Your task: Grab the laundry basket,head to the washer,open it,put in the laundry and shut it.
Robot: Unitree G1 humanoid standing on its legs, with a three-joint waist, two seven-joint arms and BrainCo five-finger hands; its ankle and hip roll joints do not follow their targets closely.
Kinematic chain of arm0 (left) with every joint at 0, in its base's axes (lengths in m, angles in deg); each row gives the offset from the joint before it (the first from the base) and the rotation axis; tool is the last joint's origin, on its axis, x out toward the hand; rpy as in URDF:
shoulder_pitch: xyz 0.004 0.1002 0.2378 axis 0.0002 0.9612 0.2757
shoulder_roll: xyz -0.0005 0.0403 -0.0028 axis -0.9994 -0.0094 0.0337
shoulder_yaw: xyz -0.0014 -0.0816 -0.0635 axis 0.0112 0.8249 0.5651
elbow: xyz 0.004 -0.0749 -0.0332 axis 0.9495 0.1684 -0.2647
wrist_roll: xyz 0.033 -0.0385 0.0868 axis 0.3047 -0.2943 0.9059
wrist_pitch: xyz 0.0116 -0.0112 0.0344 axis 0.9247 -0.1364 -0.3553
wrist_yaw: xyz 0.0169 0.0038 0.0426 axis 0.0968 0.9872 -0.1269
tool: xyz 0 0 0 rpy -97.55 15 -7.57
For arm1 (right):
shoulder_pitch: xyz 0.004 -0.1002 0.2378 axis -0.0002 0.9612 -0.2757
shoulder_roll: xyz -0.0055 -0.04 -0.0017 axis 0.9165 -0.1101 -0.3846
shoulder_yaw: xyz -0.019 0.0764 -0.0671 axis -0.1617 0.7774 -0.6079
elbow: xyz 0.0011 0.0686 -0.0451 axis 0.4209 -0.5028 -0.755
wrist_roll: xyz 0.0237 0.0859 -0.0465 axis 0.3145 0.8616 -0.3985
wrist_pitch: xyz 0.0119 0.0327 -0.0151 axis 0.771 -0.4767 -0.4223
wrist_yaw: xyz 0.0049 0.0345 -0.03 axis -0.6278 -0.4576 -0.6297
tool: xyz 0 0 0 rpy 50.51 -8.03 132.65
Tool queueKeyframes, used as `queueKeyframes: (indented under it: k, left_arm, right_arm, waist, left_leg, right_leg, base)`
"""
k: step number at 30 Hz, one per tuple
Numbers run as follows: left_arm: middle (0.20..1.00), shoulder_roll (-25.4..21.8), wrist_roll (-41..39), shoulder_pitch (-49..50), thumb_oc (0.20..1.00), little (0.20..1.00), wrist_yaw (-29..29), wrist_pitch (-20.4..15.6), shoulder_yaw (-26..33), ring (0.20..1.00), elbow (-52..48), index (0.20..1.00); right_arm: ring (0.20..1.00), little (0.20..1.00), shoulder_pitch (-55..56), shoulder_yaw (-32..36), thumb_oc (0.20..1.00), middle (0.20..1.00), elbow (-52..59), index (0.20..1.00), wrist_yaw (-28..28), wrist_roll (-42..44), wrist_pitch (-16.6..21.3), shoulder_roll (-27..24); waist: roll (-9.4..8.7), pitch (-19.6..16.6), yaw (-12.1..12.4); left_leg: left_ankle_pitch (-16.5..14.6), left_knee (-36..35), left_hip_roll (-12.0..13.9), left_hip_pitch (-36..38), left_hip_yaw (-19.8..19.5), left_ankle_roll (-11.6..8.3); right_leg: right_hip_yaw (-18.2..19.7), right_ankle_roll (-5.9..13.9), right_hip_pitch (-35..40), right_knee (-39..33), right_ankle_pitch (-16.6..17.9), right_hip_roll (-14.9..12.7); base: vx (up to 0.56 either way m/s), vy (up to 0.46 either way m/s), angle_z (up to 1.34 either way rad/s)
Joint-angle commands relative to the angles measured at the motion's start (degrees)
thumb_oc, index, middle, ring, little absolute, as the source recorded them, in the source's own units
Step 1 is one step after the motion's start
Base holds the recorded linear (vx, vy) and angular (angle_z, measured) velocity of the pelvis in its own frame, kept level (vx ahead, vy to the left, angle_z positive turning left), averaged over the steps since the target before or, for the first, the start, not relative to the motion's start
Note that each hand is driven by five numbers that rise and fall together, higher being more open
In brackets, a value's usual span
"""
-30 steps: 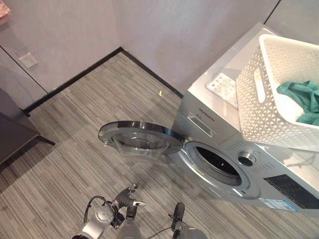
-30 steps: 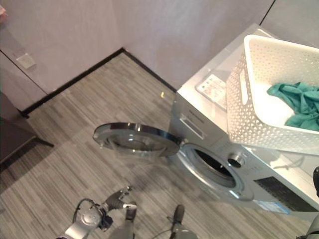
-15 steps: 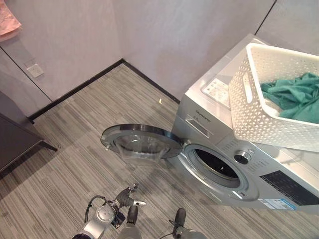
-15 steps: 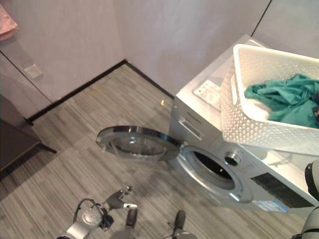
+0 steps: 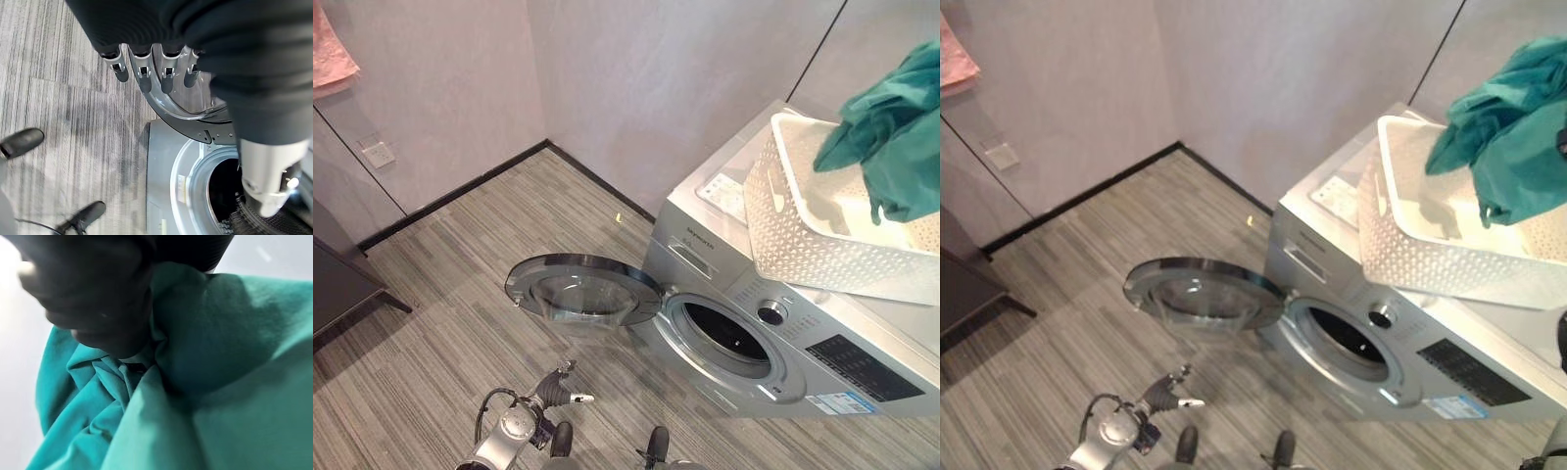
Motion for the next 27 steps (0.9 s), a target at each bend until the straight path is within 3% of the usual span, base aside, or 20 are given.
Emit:
queueKeyframes:
  k: [1,13,15,19,22,23,26,27]
  left_arm:
    - [1.0,-0.5,2.9,-2.7,1.0,1.0,2.0,-2.8,-1.2,1.0,3.0,1.0]
    - [1.0,-0.4,5.0,-2.9,1.0,1.0,3.3,-3.3,-0.9,1.0,4.5,1.0]
    - [1.0,1.9,5.8,-2.5,1.0,1.0,4.2,-2.9,1.4,1.0,4.9,1.0]
    - [1.0,2.1,6.9,-2.3,1.0,1.0,4.8,-2.5,2.3,1.0,5.3,1.0]
    - [1.0,3.4,7.7,-1.4,1.0,1.0,5.6,-2.1,5.0,1.0,5.3,1.0]
    - [1.0,3.1,7.8,-1.5,1.0,1.0,5.7,-2.1,4.8,1.0,5.3,1.0]
    - [1.0,2.6,8.0,-1.0,1.0,1.0,6.0,-1.7,6.0,1.0,4.6,1.0]
    - [1.0,2.9,8.1,-0.8,1.0,1.0,6.0,-1.6,6.4,1.0,4.7,1.0]
  right_arm:
    - [0.2,0.2,-1.5,3.5,0.2,0.2,1.7,0.2,8.5,-7.2,-0.3,-8.2]
    - [0.2,0.2,1.0,6.6,0.2,0.2,4.2,0.2,10.3,-8.2,-0.3,-12.0]
    - [0.2,0.2,5.0,12.7,0.2,0.2,14.4,0.2,12.3,-8.4,-0.2,-13.7]
    - [0.2,0.2,18.4,27.2,0.2,0.2,23.6,0.2,14.1,-10.8,-0.5,-13.3]
    - [0.2,0.2,32.1,41.4,0.2,0.2,32.6,0.2,17.1,-14.6,-0.7,-10.5]
    - [0.2,0.2,34.2,43.5,0.2,0.2,33.5,0.2,17.0,-14.8,-0.8,-10.0]
    - [0.2,0.2,51.0,59.4,0.2,0.2,41.7,0.2,17.4,-17.6,-1.9,-5.5]
    - [0.2,0.2,53.4,61.1,0.2,0.2,42.5,0.2,17.2,-17.8,-2.0,-4.4]
  waist:
    - [-1.36,-2.9,0.7]
    - [-1.73,-3.2,0.3]
    - [-0.14,-3.6,-1.7]
    - [-0.24,-3.9,-2.5]
    - [0.61,-4.4,-4.3]
    - [0.31,-4.4,-4.1]
    - [-0.51,-4.5,-4.5]
    - [-0.46,-4.6,-4.8]
  left_leg:
    - [-6.5,0.4,2.1,3.0,0.6,0.3]
    - [-7.4,0.4,0.8,4.0,1.8,1.24]
    - [-8.1,0.4,0.2,4.7,2.9,1.76]
    - [-8.5,0.4,-0.1,5.0,3.3,2.05]
    - [-8.9,0.4,-0.3,5.3,3.9,2.38]
    - [-8.9,0.4,-0.3,5.3,3.9,2.38]
    - [-8.9,0.4,-0.2,5.4,4.1,2.46]
    - [-9.0,0.4,-0.1,5.5,4.3,2.47]
  right_leg:
    - [3.7,4.27,3.6,0.1,-6.6,-2.9]
    - [4.8,5.17,3.4,0.1,-5.7,-4.0]
    - [5.7,5.51,3.3,0.1,-5.2,-4.6]
    - [6.2,5.65,3.2,0.1,-5.1,-4.8]
    - [6.7,5.8,3.1,0.1,-5.1,-4.9]
    - [6.7,5.79,3.1,0.1,-5.1,-4.8]
    - [7.1,5.72,2.9,0.1,-5.1,-4.8]
    - [7.3,5.7,2.9,0.1,-5.0,-4.8]
  base:
    - [0.0,0.038,0.03]
    - [0.0,0.036,-0.02]
    - [0.01,0.09,-0.29]
    - [0.01,0.035,-0.18]
    - [0.01,0.004,-0.02]
    - [0.01,-0.002,-0.13]
    - [0.0,-0.003,-0.17]
    - [0.01,-0.01,-0.04]
